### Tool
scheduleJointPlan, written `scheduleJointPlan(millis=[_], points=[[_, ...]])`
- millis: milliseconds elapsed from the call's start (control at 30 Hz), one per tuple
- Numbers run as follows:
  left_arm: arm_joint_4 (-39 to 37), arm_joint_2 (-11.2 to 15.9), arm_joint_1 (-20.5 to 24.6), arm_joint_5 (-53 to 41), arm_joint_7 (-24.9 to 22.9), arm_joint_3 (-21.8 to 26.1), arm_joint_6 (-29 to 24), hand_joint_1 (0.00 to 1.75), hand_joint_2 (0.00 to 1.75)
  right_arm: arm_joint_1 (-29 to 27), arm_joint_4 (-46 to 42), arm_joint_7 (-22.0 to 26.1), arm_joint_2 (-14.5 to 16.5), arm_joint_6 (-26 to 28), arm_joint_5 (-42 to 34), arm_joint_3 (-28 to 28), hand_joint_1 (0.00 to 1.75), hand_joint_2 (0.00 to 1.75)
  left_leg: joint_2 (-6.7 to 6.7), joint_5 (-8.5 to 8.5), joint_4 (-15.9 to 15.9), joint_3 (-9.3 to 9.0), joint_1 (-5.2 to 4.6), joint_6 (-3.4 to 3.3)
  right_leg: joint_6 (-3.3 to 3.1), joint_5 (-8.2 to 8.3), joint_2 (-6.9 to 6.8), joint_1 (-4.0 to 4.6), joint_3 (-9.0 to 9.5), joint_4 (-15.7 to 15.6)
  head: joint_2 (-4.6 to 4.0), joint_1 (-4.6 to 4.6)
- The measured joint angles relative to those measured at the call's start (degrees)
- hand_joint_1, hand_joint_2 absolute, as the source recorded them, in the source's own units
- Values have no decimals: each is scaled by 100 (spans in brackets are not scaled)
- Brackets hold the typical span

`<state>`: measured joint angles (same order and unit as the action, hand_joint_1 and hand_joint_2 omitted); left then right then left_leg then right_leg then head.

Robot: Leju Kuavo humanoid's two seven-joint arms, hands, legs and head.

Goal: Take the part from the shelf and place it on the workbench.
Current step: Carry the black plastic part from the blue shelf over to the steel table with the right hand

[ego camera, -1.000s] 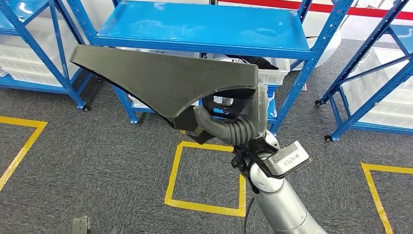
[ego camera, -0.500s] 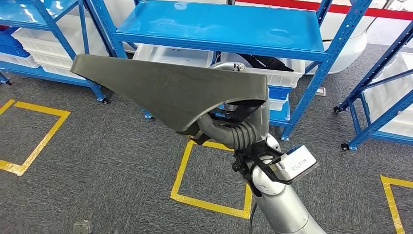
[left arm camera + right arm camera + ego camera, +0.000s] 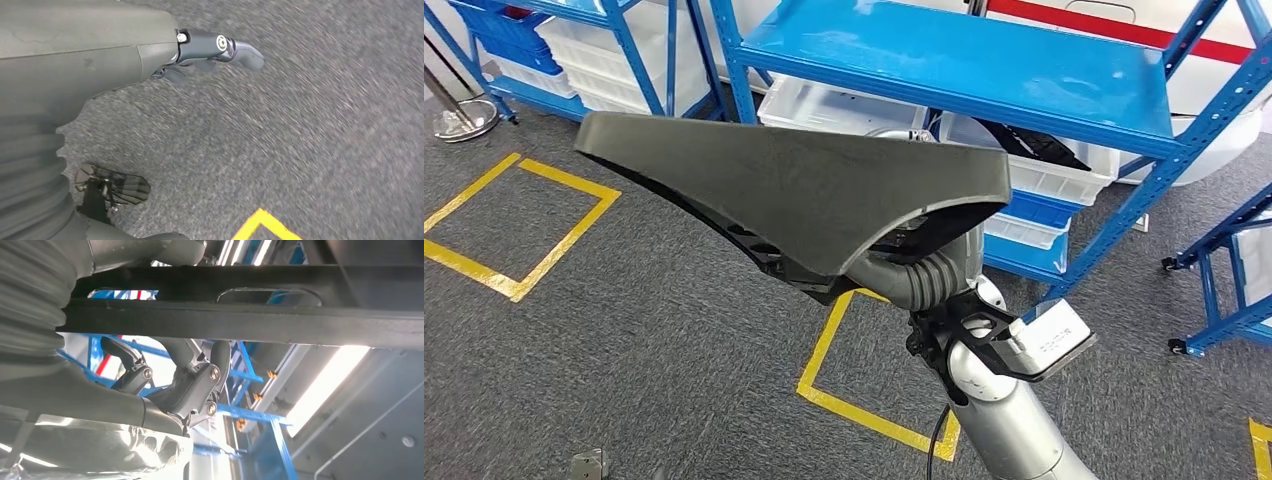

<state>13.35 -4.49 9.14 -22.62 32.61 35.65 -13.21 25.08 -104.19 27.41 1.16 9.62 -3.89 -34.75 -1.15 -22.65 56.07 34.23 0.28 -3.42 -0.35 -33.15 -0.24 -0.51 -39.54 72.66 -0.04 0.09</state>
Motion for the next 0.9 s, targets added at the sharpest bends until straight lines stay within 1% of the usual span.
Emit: scheduleJointPlan(millis=[33, 67, 100, 133, 167, 200, 233, 267, 300, 333, 367, 400, 433, 467, 500, 533, 567, 600, 633, 667, 700, 733, 800, 833, 867, 900], points=[[-1, -6, -7, -3, -7, 0, -13, 0, 175, -10, 0, 4, -17, -8, -18, -1, 175, 175, -77, 15, 4, 20, 6, 17, 55, 15, 4, -27, -2, 25, 1, 1], [-1, -9, -13, -4, -13, 0, -27, 0, 175, -15, 0, 8, -29, -17, -37, -2, 175, 175, -152, 26, 12, 32, 15, 37, 126, 120, 14, -55, 110, -185, 1, 2], [-2, -12, -15, -5, -17, 0, -41, 0, 175, -16, 0, 11, -36, -30, -58, -2, 175, 175, -223, 30, 30, 43, 27, 59, 201, 288, 56, -92, 323, -597, 1, 4], [-2, -14, -16, -5, -19, 0, -54, 0, 175, -15, 0, 15, -40, -42, -75, -3, 175, 175, -287, 28, 57, 59, 31, 89, 255, 429, 125, -123, 530, -1015, 2, 5], [-2, -15, -17, -4, -20, 1, -65, 0, 175, -15, 0, 18, -42, -54, -88, -5, 175, 175, -343, 22, 93, 85, 28, 125, 268, 533, 176, -141, 683, -1334, 1, 8], [-2, -14, -21, -1, -20, 2, -73, 0, 175, -14, 0, 21, -44, -64, -101, -7, 175, 175, -385, 21, 120, 118, 26, 168, 255, 589, 212, -145, 769, -1517, 2, 7], [-2, -13, -32, 2, -20, 3, -79, 0, 175, -14, 0, 23, -45, -72, -110, -10, 175, 175, -419, 28, 133, 149, 27, 209, 218, 599, 210, -129, 779, -1553, 1, 7], [-2, -12, -51, 6, -20, 4, -89, 0, 175, -13, 0, 23, -45, -79, -119, -14, 175, 175, -450, 40, 137, 174, 35, 243, 178, 622, 170, -117, 780, -1555, 1, 7], [-3, -12, -75, 9, -20, 5, -98, 0, 175, -9, 0, 24, -44, -85, -128, -16, 175, 175, -438, 43, 147, 194, 54, 270, 146, 640, 138, -126, 780, -1553, 1, 4], [-4, -14, -95, 11, -20, 6, -107, 0, 175, -6, 0, 24, -40, -93, -135, -17, 175, 175, -362, 8, 201, 223, 63, 294, 111, 655, 106, -138, 782, -1555, 1, -2], [-5, -14, -106, 12, -19, 7, -119, 0, 175, -2, -1, 25, -37, -102, -140, -19, 175, 175, -240, -96, 368, 298, 72, 319, 71, 665, 67, -148, 786, -1561, 1, -19], [-7, -15, -108, 13, -19, 7, -128, 0, 175, 2, -1, 26, -33, -111, -146, -20, 175, 175, -99, -252, 638, 419, 80, 343, 37, 669, 27, -148, 789, -1565, 0, -33], [-7, -15, -106, 13, -18, 8, -136, 0, 175, 4, -1, 27, -32, -120, -151, -21, 175, 175, 17, -449, 1017, 593, 82, 365, 11, 665, -17, -127, 789, -1564, 0, -48], [-8, -15, -105, 13, -17, 8, -143, 0, 175, 5, -1, 28, -32, -126, -159, -22, 175, 175, 74, -636, 1436, 792, 91, 382, -5, 660, -70, -105, 787, -1564, 0, -56], [-9, -15, -107, 13, -18, 9, -146, 0, 175, 5, 0, 28, -33, -132, -167, -22, 175, 175, 91, -739, 1744, 943, 95, 387, -11, 655, -124, -90, 785, -1563, 0, -55], [-9, -16, -110, 13, -19, 9, -151, 0, 175, 5, 0, 28, -33, -136, -173, -22, 175, 175, 98, -750, 1879, 1012, 96, 383, -18, 650, -182, -75, 785, -1563, 0, -56], [-9, -17, -111, 13, -19, 11, -155, 0, 175, 6, 0, 28, -32, -139, -176, -22, 175, 175, 110, -648, 1763, 952, 94, 365, -23, 645, -235, -62, 788, -1563, 1, -57], [-9, -16, -111, 13, -19, 13, -159, 0, 175, 8, 0, 28, -31, -142, -176, -23, 175, 175, 146, -469, 1421, 770, 87, 331, -30, 639, -287, -48, 796, -1564, 1, -57], [-9, -15, -108, 13, -19, 15, -165, 0, 175, 12, -1, 28, -29, -142, -175, -23, 175, 175, 253, -304, 980, 534, 63, 281, -35, 632, -333, -34, 805, -1565, 1, -56], [-8, -13, -105, 13, -19, 17, -168, 0, 175, 18, -1, 28, -27, -143, -175, -24, 175, 175, 363, -185, 612, 333, 32, 230, -28, 623, -374, -3, 810, -1567, 1, -51], [-8, -13, -102, 13, -19, 17, -172, 0, 175, 23, -2, 28, -25, -143, -176, -25, 175, 175, 444, -126, 370, 206, -3, 187, -19, 614, -411, 16, 813, -1569, 1, -49], [-7, -13, -100, 20, -20, 17, -175, 0, 175, 26, -2, 28, -23, -143, -176, -26, 175, 175, 487, -124, 270, 163, -36, 153, -2, 607, -452, 31, 815, -1574, 1, -47], [-7, -14, -103, 47, -16, 21, -180, 0, 175, 32, -5, 28, -15, -143, -176, -28, 175, 175, 381, -103, 227, 160, -58, 108, 43, 594, -531, 49, 832, -1597, 0, -50], [-7, -18, -105, 69, -10, 23, -180, 0, 175, 36, -9, 28, -11, -143, -175, -30, 175, 175, 323, -72, 169, 132, -46, 84, 65, 564, -493, 52, 823, -1571, 0, -43], [-7, -25, -101, 87, -3, 26, -177, 0, 175, 42, -17, 29, -10, -143, -175, -32, 175, 175, 263, -32, 109, 101, -30, 49, 70, 491, -390, 53, 773, -1453, 1, -37], [-7, -33, -95, 102, 5, 27, -173, 0, 175, 44, -26, 29, -14, -143, -175, -34, 175, 175, 202, 5, 53, 71, -12, 21, 60, 369, -254, 49, 662, -1212, 1, -23]])
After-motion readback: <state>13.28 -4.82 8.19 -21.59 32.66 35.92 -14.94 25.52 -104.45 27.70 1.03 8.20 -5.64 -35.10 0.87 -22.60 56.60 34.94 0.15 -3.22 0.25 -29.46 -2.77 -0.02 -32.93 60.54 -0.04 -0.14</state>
